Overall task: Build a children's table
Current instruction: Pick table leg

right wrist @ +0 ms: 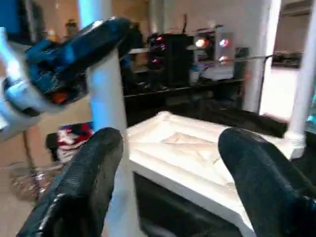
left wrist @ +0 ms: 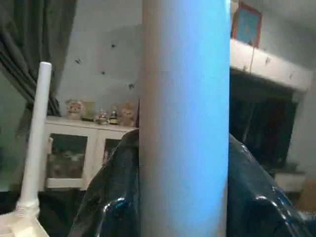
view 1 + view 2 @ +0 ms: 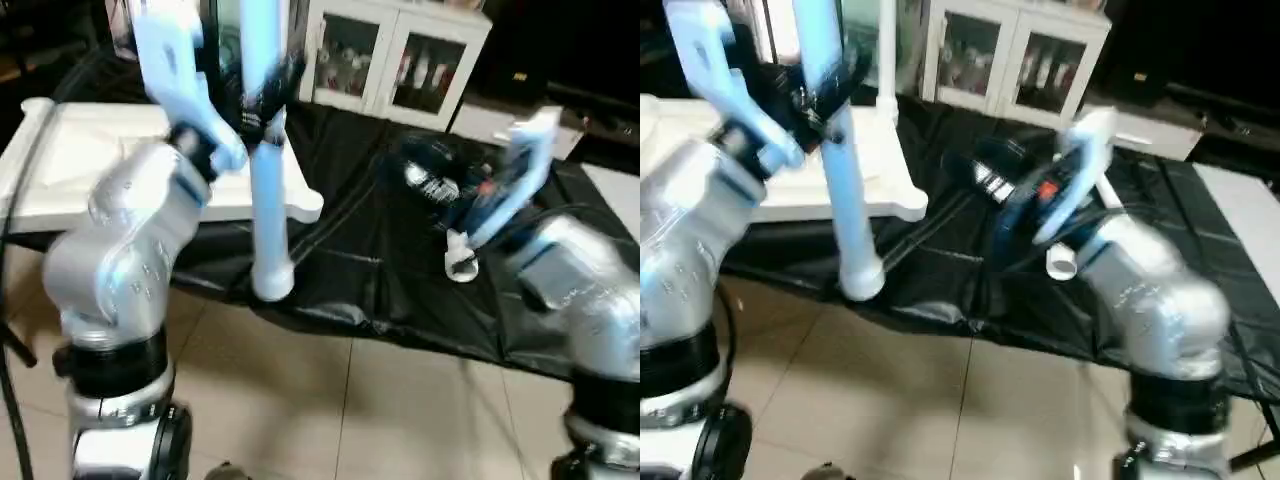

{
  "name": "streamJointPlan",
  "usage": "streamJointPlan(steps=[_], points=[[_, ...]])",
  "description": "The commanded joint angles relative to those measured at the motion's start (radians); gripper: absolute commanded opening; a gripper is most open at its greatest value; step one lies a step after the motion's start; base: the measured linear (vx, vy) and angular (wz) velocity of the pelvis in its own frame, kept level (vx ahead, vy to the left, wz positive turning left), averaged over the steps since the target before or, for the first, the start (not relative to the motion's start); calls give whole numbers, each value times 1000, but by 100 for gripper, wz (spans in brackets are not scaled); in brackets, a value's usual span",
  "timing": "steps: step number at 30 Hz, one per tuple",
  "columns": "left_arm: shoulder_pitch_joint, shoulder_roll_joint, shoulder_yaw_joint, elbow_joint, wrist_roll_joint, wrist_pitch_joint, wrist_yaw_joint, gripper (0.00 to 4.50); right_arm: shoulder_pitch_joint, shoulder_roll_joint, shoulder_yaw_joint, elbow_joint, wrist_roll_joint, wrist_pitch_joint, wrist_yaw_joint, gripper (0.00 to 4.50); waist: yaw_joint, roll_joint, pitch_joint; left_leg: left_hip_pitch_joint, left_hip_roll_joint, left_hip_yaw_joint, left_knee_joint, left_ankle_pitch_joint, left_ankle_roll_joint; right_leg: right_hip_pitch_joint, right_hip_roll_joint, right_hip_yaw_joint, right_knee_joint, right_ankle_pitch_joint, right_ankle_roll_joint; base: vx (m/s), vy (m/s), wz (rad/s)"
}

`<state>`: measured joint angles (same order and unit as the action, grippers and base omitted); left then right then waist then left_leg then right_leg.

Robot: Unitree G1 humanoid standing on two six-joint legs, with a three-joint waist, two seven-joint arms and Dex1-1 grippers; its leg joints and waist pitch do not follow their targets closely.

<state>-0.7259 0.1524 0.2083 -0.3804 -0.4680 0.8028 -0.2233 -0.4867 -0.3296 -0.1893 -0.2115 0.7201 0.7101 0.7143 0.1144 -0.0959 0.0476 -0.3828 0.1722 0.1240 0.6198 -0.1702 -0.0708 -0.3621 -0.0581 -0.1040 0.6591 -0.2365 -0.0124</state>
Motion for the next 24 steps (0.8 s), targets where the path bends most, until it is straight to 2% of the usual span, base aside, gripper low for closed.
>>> streamJointPlan(steps=[1,2,3,4,6,7,8,10,12,17,19,20,21,24], points=[[-28,-17,26,33,-35,49,45,164,-25,-25,-17,36,20,27,28,380,-4,7,-47,17,64,-26,-93,-382,-73,23,-107,58,-118,-350,-67,0,0,0],[-44,-34,56,43,-63,74,77,164,-37,-41,-13,51,21,39,42,385,-2,11,-53,16,64,-25,-91,-346,-72,27,-107,57,-110,-294,-82,0,0,0],[-62,-60,97,55,-107,101,114,164,-51,-62,-2,64,21,58,62,401,-3,9,-56,16,65,-25,-90,-325,-71,28,-106,57,-106,-264,-94,0,0,0],[-68,-68,110,58,-119,111,123,164,-56,-68,4,67,25,68,71,401,0,0,-55,15,64,-19,-88,-289,-64,27,-107,58,-107,-227,-105,0,0,0],[-79,-77,128,61,-131,132,132,164,-62,-81,20,71,28,81,84,420,3,2,-50,16,62,-10,-87,-276,-59,24,-107,63,-109,-226,-107,0,0,0],[-87,-81,138,62,-135,149,139,164,-67,-88,29,75,29,85,90,435,5,-3,-50,18,62,-8,-85,-269,-58,23,-107,64,-111,-228,-102,0,0,0],[-93,-82,144,62,-136,163,147,164,-70,-92,40,75,33,90,99,435,7,-3,-51,20,62,-7,-85,-264,-58,22,-108,64,-111,-224,-101,0,0,0],[-98,-89,152,62,-146,172,156,164,-74,-90,50,72,35,93,101,444,8,-9,-49,17,64,-6,-86,-253,-57,24,-107,64,-111,-213,-100,0,0,0],[-104,-93,159,59,-169,196,176,164,-86,-82,73,69,37,100,103,444,11,-11,-50,18,65,-4,-85,-223,-55,25,-107,66,-105,-181,-106,0,0,0],[-108,-96,162,55,-187,220,203,164,-93,-70,125,55,-4,103,84,444,13,-10,-49,20,66,-2,-86,-222,-67,24,-105,67,-105,-171,-108,0,0,0],[-110,-95,138,54,-171,231,209,164,-85,-60,225,22,-113,45,42,444,13,-10,-48,21,68,-3,-87,-226,-79,23,-104,67,-106,-168,-100,0,0,0],[-111,-98,130,54,-169,232,208,164,-85,-42,242,18,-124,44,19,444,10,-12,-46,20,66,-2,-90,-224,-87,22,-105,68,-106,-177,-97,0,0,0],[-110,-96,97,55,-155,230,199,164,-82,11,251,13,-106,61,-23,444,10,-13,-48,22,66,-3,-88,-230,-88,22,-106,69,-106,-183,-96,0,0,0],[-108,-99,56,57,-155,236,187,164,-66,45,292,4,-92,74,-26,444,12,-10,-45,28,69,-4,-90,-277,-96,17,-106,69,-110,-211,-89,0,0,0]])
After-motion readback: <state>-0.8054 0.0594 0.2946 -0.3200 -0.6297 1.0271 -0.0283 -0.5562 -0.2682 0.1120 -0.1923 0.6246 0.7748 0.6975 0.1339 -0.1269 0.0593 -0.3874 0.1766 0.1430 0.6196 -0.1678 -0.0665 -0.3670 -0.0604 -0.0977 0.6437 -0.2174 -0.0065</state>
